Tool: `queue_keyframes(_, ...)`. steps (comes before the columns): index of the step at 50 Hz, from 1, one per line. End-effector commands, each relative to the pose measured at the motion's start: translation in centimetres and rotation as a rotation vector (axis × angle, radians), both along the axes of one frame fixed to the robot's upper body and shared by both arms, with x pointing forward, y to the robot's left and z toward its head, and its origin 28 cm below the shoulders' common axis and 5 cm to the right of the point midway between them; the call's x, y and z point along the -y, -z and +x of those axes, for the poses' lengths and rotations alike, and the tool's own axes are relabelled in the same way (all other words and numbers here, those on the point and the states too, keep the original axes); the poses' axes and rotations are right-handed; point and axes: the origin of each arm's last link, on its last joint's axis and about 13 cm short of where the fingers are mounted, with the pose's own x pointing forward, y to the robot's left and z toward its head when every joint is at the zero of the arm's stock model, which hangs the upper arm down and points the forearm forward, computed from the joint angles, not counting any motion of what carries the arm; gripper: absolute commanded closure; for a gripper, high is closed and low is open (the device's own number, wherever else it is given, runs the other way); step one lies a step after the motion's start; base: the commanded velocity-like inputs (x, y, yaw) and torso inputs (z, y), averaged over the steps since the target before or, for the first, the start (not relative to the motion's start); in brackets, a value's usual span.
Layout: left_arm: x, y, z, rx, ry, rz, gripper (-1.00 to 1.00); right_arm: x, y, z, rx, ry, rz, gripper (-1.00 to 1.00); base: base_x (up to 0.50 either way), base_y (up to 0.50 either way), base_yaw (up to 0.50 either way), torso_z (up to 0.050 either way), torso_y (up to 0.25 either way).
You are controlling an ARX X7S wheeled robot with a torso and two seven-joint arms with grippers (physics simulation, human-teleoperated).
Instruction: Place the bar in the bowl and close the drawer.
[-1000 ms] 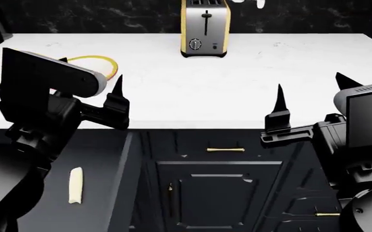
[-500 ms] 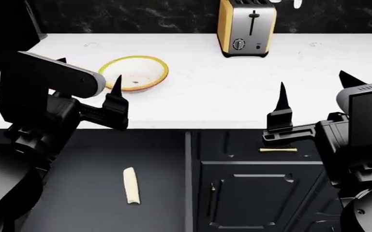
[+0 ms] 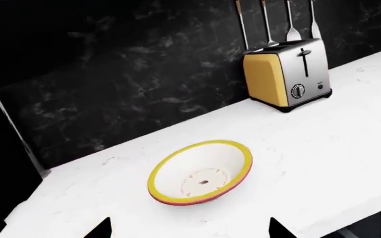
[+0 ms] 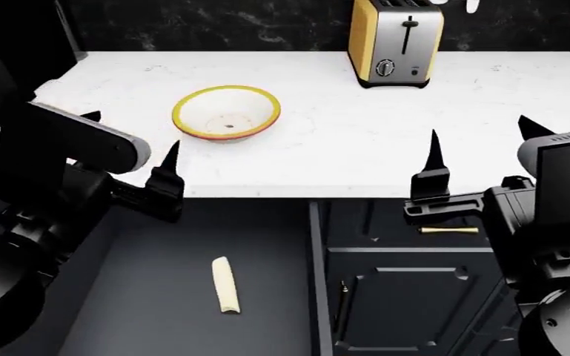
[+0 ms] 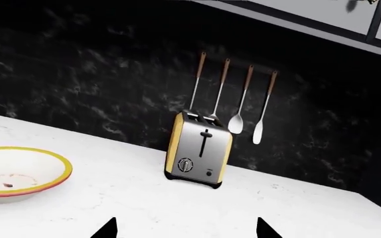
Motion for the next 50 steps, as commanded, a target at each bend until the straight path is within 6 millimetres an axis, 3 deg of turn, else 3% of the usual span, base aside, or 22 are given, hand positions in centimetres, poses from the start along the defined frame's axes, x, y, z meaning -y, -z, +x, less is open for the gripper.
queue_keyframes(1,-2.3,1.0,-1.6,-0.17,0.121,0.076,-1.0,0.1,0.6,0.3,-0.014,0.005,0.015,-1.0,0.0,0.0,0.0,0.0,0.0)
queue_keyframes(13,-1.8,4.9,-4.1,-0.418,0.305,0.142,-1.0,0.0,1.1,0.5,-0.033,0.001,0.008,-1.0,0.0,0.0,0.0,0.0,0.0)
queue_keyframes(30,-0.9,9.5,-4.2,-0.619,0.383,0.116,-1.0,-0.1,1.3,0.3,-0.03,-0.008,0.009,-1.0,0.0,0.0,0.0,0.0,0.0)
queue_keyframes(50,-0.7,13.0,-3.6,-0.789,0.377,0.067,-1.0,-0.2,1.7,0.7,-0.042,-0.01,0.006,-1.0,0.0,0.0,0.0,0.0,0.0)
